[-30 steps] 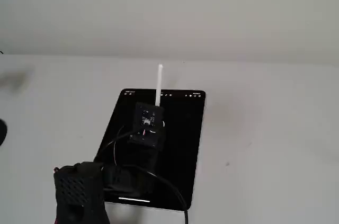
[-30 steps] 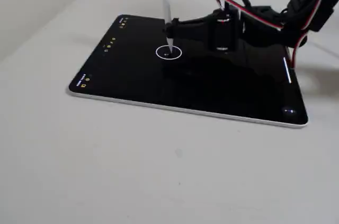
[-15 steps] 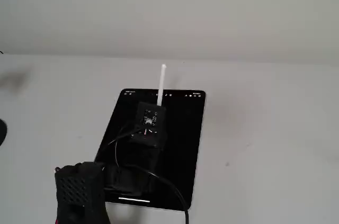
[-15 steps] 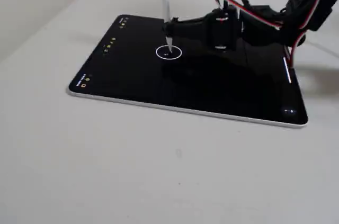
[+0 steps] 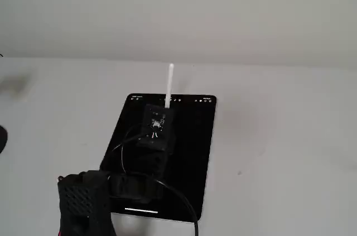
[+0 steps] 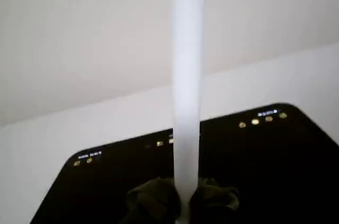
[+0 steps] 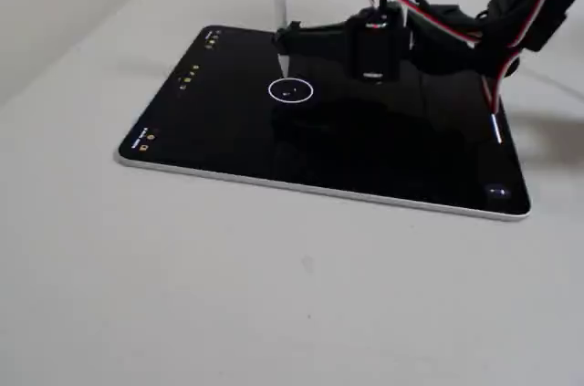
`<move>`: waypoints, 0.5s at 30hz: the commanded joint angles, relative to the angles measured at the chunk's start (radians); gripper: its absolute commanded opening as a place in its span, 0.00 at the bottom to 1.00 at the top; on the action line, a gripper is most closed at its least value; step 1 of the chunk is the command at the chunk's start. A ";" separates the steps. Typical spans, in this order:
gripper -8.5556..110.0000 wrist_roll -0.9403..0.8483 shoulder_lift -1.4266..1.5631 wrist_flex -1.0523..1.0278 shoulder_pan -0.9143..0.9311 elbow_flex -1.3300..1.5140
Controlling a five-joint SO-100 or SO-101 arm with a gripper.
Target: Draw 2 dots in a circle representing the eyes of a stickman
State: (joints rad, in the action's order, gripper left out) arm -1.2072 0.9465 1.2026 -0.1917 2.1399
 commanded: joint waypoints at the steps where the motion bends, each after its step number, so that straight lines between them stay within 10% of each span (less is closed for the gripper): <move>1: 0.07 -0.009 0.003 -0.002 0.015 -0.054; 15: 0.07 -0.031 -0.008 0.009 0.018 -0.041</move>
State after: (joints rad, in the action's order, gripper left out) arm -1.2272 0.9281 1.2026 -0.1856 2.1384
